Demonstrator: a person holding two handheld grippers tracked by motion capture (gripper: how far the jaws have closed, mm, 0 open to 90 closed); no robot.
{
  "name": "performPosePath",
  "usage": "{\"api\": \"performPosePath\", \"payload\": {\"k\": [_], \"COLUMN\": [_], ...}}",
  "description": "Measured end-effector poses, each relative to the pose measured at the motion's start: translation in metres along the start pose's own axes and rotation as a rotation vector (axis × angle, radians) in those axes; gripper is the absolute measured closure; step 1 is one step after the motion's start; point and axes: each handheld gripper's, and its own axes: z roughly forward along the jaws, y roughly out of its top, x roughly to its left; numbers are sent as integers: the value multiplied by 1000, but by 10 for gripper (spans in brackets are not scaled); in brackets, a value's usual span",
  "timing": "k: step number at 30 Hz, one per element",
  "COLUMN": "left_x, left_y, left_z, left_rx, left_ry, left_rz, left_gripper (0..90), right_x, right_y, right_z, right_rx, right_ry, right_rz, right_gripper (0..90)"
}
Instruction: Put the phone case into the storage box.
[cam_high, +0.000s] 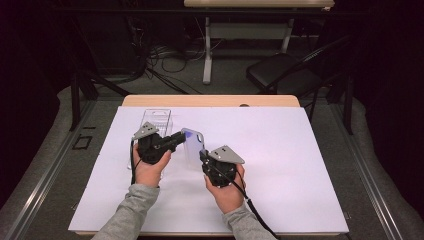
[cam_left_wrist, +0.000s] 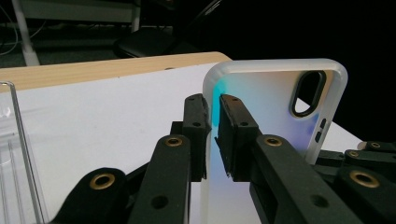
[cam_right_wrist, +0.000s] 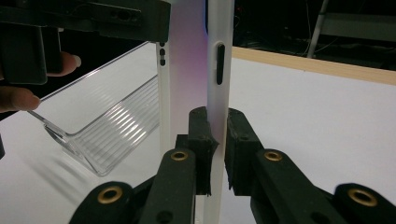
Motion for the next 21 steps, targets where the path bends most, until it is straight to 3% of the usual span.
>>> {"api": "performPosePath", "payload": {"k": [21], "left_x": [1], "left_y": [0], "left_z": [-1], "left_rx": [11], "left_ry": [12], "left_rz": [-4], "left_gripper": [872], "right_x": [0], "right_y": [0], "right_z": [0], "right_rx": [-4], "right_ry": [5], "right_rz": [4], "right_gripper": [824]}}
